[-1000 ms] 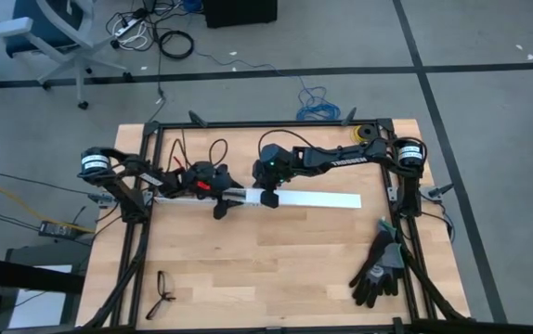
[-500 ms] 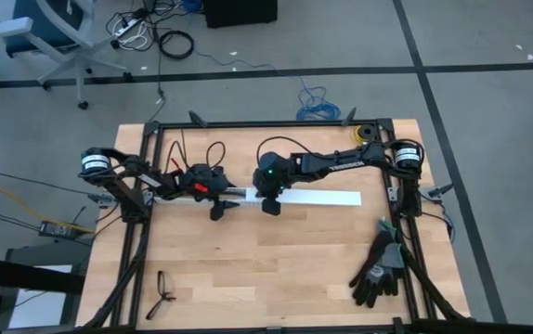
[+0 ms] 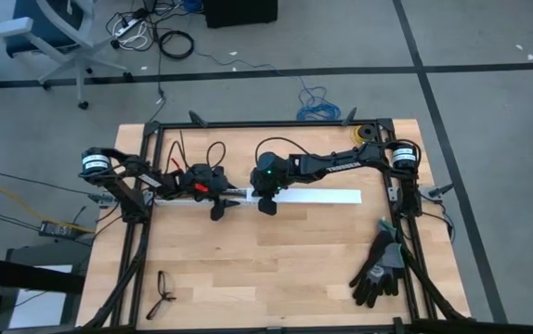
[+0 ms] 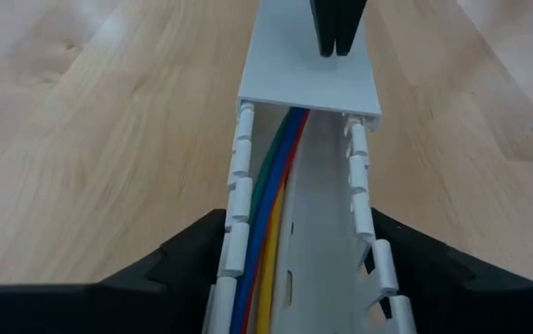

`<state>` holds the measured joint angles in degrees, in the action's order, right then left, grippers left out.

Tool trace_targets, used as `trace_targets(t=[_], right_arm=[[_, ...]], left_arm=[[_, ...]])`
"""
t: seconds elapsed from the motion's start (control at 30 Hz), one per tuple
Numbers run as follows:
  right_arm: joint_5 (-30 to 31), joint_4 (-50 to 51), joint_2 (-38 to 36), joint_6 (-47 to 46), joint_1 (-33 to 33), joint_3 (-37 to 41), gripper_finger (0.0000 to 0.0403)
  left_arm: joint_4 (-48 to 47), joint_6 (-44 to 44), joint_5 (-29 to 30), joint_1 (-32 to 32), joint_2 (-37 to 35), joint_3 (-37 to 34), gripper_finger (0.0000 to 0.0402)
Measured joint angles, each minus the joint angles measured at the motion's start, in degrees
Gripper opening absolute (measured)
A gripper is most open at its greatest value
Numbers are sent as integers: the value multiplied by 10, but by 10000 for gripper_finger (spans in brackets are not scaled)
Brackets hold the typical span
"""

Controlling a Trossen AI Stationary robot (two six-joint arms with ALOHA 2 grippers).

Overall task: Ziptie cables
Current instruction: Close the white cable duct with the white cable duct cover

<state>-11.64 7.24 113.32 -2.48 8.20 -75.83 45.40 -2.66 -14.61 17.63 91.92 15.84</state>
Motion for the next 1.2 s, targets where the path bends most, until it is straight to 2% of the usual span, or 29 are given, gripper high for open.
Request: trace_targets(t=[0.33,0.53,0.63,0.83,0.93,1.03,1.2], right_arm=[[-6,-110,80,7,0,-30,0],[3,-146,75,59,-5,-45,0],[13,-123,45,69,-6,-48,0],[69,70,0,69,-5,-46,0],[76,116,-6,53,-4,-46,0],[66,100,11,46,-4,-41,0],[46,5,51,40,-4,-41,0]], left_arm=[[1,1,3,0,0,0,244],[2,3,14,0,0,0,244],[2,3,20,0,0,0,244],[1,6,25,0,0,1,244],[2,3,25,0,0,1,244],[1,1,25,0,5,7,244],[-10,-1,23,0,15,26,244]])
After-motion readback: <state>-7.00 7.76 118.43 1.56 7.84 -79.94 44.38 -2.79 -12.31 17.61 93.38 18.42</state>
